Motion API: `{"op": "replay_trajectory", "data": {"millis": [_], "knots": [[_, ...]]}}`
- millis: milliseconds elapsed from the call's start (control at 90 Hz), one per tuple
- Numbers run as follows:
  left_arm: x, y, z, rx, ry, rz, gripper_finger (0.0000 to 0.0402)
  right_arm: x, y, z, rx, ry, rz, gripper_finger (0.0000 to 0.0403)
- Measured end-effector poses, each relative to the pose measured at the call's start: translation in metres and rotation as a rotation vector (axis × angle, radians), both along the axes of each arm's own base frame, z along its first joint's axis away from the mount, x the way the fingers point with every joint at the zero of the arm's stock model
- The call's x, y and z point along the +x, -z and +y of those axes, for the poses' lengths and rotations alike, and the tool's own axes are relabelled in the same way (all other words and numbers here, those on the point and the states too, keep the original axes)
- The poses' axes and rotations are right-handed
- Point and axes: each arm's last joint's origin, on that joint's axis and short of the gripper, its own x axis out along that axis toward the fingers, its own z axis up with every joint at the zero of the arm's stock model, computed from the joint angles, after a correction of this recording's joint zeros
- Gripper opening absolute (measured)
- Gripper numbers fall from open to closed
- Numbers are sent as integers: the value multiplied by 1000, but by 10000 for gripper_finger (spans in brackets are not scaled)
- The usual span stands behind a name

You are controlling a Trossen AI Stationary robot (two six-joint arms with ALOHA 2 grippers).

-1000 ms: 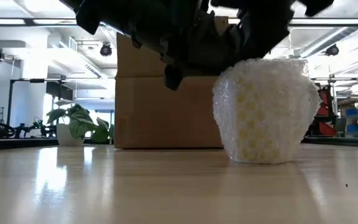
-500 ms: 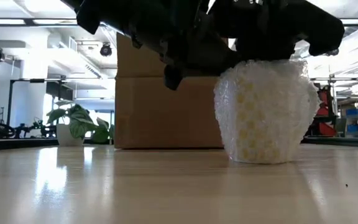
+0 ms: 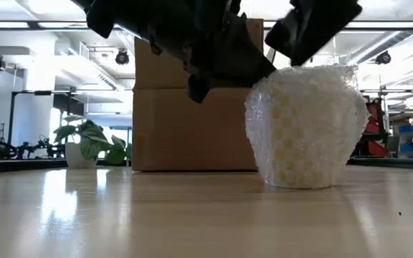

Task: Wrap mug
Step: Wrap the yellow mug with a bubble wrap

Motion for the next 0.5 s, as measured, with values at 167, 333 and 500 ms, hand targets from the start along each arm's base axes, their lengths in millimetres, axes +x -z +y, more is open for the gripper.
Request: {"op": "replay_trajectory", "data": {"millis": [167,333,500], "knots": [[0,0,0,0,1,1,0,12,30,5,-13,-15,49,0],[0,1,0,3,-2,3,0,17,56,6,-77,-14,102,0],[0,1,1,2,-4,1,0,16,64,5,-112,-16,115,0]]}}
